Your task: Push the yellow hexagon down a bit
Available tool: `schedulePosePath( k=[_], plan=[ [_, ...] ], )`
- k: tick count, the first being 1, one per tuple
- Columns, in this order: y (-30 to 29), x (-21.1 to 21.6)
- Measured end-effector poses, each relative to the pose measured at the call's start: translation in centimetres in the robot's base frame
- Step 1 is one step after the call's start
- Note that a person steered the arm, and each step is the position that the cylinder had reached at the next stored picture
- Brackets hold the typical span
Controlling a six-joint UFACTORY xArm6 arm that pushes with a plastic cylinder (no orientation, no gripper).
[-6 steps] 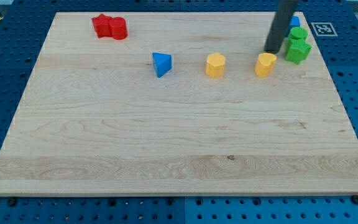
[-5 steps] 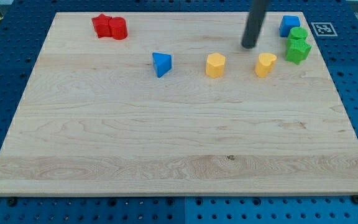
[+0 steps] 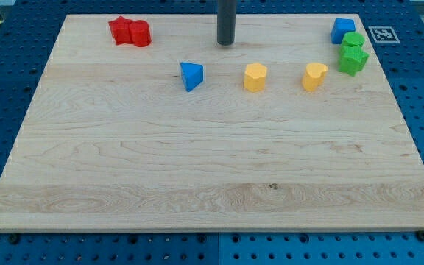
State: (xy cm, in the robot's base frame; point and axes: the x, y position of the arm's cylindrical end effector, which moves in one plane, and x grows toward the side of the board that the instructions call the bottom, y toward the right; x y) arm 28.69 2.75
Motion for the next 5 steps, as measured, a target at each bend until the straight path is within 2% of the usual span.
schedulePosePath(
  k=[3,5],
  plan=[
    [7.2,7.7],
    [9.3,8.7]
  ],
)
